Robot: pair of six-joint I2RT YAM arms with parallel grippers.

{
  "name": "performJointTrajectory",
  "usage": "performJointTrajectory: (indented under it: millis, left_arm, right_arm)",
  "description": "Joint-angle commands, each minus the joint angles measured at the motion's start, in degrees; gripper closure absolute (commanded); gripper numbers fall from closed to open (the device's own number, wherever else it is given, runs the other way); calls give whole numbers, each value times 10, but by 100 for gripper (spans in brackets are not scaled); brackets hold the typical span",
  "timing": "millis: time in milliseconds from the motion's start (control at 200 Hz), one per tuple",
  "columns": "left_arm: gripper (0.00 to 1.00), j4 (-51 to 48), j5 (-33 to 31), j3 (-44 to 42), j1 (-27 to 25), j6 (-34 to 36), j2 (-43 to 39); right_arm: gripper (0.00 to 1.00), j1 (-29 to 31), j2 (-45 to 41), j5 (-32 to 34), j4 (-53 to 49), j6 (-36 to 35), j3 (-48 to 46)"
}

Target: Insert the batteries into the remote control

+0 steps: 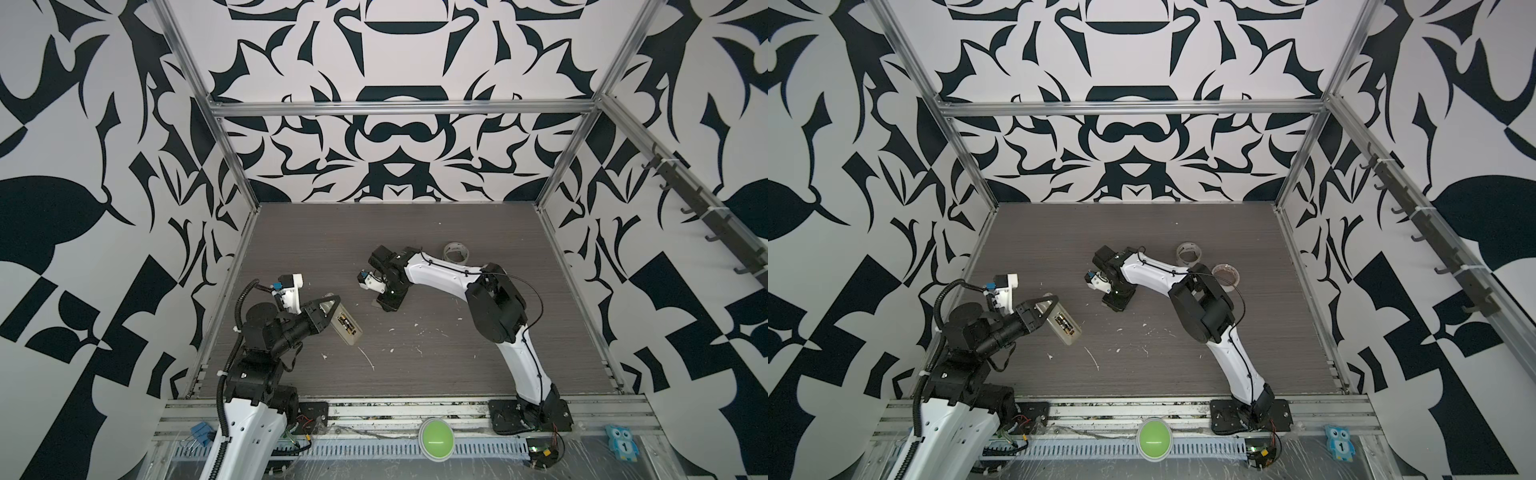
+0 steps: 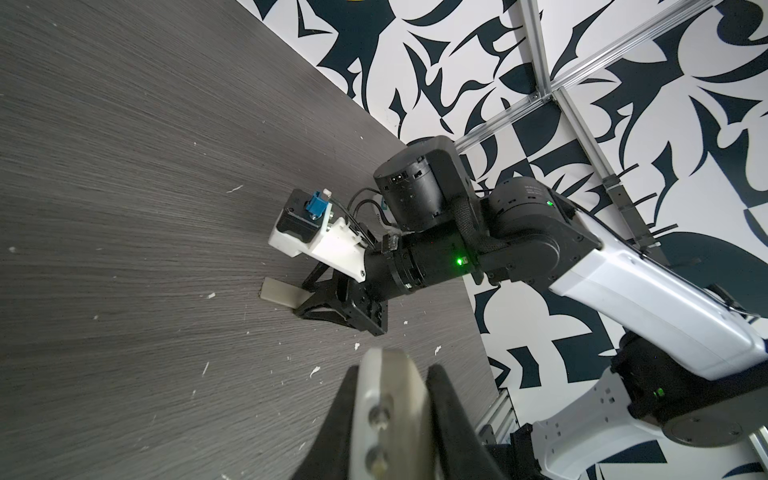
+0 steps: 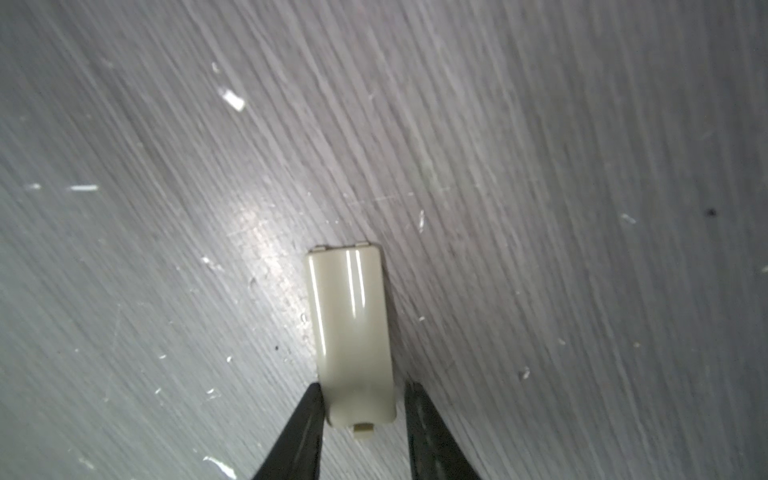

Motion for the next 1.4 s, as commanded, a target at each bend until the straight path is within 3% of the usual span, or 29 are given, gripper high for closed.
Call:
performJointTrajectory:
  millis: [0,285,710,1170,1395]
  left_arm:
    - [100,9,5,-1,2,-2,0]
    - [100,8,4,0,2,-2,-2]
    - [100,6,-1,-7,2,-8,-8]
    - [100,83,-11,-27,2,-54,1]
    - [100,100,-12,-31,2,-63,6]
  right_arm:
    - [63,3,-5,-8,-10,9,2]
    - [65,5,-3,-1,-8,11,1]
    - [80,5,-26,-4,16,21,-30]
    - [97,6,-118,-33,76,55,-106]
    - [100,7,-162,-30,68,99,-127]
